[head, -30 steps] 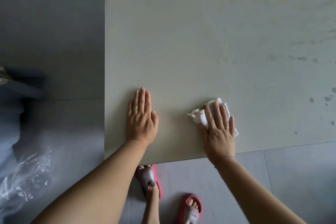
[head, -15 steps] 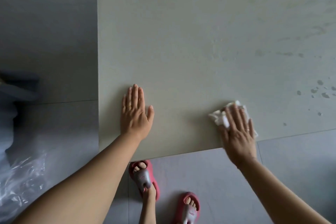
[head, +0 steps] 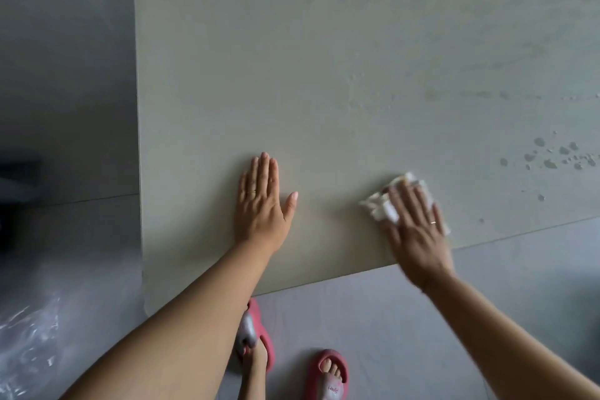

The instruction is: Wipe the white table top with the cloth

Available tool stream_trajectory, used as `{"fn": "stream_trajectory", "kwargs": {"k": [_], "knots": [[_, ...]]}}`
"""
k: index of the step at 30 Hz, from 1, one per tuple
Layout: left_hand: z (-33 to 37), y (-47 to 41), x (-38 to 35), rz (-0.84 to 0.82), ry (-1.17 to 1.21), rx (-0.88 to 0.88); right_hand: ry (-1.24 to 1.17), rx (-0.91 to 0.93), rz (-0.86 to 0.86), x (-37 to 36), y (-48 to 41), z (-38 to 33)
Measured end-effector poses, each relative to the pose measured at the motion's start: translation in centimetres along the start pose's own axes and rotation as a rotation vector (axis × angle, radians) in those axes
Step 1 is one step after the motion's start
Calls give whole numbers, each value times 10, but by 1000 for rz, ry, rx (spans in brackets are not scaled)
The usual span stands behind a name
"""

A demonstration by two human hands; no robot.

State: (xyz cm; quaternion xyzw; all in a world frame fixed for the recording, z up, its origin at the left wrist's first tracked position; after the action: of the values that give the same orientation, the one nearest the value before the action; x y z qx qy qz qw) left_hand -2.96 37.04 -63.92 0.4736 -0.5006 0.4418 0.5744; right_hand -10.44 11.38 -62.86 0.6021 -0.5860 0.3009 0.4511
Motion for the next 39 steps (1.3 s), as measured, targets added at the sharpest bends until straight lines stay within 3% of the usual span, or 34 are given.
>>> {"fn": "stream_trajectory", "kwargs": {"k": [4, 6, 10, 12, 14, 18, 20, 22, 26, 29, 31, 34, 36, 37, 39], "knots": [[2, 0, 0, 29, -21, 11, -62, -362, 121, 8, -22, 22], [1, 1, -1, 41, -25, 9, -61, -409, 136, -7, -29, -9], [1, 0, 2, 41, -30, -1, -39, 108, -51, -48, -23, -94], [0, 1, 4, 43, -23, -1, -7, 318, -135, -42, -29, -92], [1, 2, 5, 50, -19, 4, 36, 370, -135, -25, -44, -64], [1, 1, 4, 50, -20, 13, -26, -77, 57, 16, -80, 4], [1, 0, 4, 54, -15, 14, -82, -298, 143, 14, -87, 1], [1, 0, 2, 62, -16, 13, -116, -361, 151, -1, -92, -32], [0, -1, 0, 67, -44, -13, -40, 146, -58, -44, -83, -120], [0, 0, -1, 57, -47, -15, 29, 380, -139, -30, -94, -102], [0, 0, 0, 57, -41, -5, 33, 288, -65, -6, -111, -62], [0, 0, -1, 57, -41, 2, -43, -129, 92, 22, -135, -14], [-1, 0, -3, 48, -42, 5, -132, -365, 168, 16, -145, -22], [-2, 0, -3, 39, -42, 6, -172, -416, 181, 8, -147, -38], [-1, -1, -1, 22, -48, 10, -187, -312, 155, -18, -142, -84]]}}
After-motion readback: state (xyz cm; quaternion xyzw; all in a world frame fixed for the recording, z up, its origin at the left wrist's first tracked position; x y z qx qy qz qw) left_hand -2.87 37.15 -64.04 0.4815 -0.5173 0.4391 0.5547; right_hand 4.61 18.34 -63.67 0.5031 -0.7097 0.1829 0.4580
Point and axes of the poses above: each hand's wrist, its own y-axis away from the middle knuckle, its own x-axis out of the back of the hand, z = x × y, the point moved 5 cm from there along -y, towards the middle knuckle, and after that the axes turned 11 degrees about -y, right-handed, at the moved point
